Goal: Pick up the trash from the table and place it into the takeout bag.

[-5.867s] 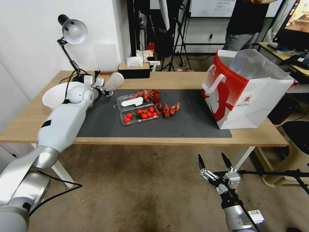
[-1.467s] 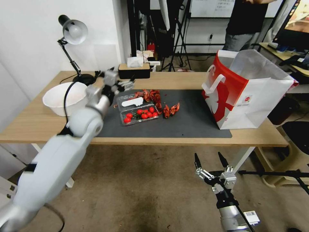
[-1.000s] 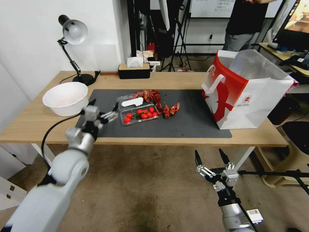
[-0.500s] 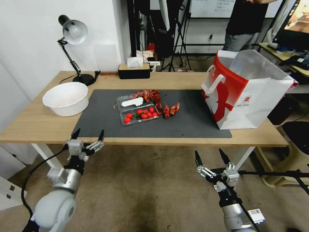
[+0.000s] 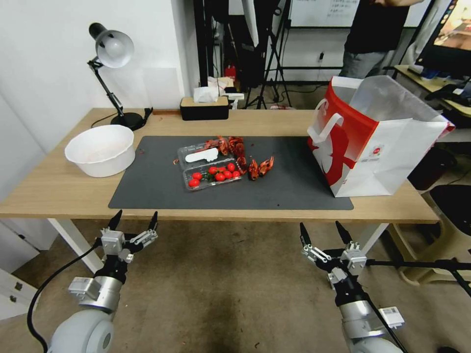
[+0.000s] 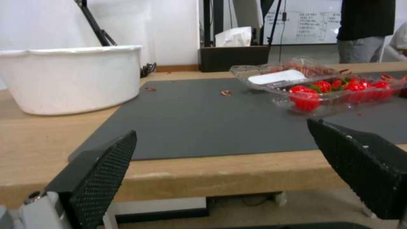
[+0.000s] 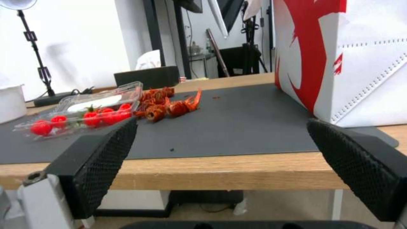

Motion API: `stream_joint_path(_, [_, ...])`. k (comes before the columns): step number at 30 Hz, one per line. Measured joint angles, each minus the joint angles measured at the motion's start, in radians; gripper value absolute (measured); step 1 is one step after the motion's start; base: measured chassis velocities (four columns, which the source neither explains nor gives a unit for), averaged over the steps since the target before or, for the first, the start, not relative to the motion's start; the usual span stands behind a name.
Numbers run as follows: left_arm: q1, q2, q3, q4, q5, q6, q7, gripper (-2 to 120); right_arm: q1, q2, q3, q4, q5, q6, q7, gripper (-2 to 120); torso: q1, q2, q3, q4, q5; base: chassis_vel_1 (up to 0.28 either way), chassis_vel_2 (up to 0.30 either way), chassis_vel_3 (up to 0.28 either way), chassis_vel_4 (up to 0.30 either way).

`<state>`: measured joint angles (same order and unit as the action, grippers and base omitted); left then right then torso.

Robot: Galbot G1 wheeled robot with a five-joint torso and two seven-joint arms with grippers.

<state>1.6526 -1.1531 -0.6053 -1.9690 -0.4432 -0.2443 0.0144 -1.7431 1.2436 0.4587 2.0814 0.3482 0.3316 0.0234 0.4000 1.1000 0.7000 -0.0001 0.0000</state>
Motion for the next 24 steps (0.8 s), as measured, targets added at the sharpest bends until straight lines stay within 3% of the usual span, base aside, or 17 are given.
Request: stream_joint_path(24, [0.010,-0.013,0.007,0.005,0.010,0.002,0.002,100,0.014,-0.005,-0.006,-0.014,0.001,0.001,0.002,100,0.000,0.000,0.000,0.0001,0.0000,0.000,0.000,0.000,0.000])
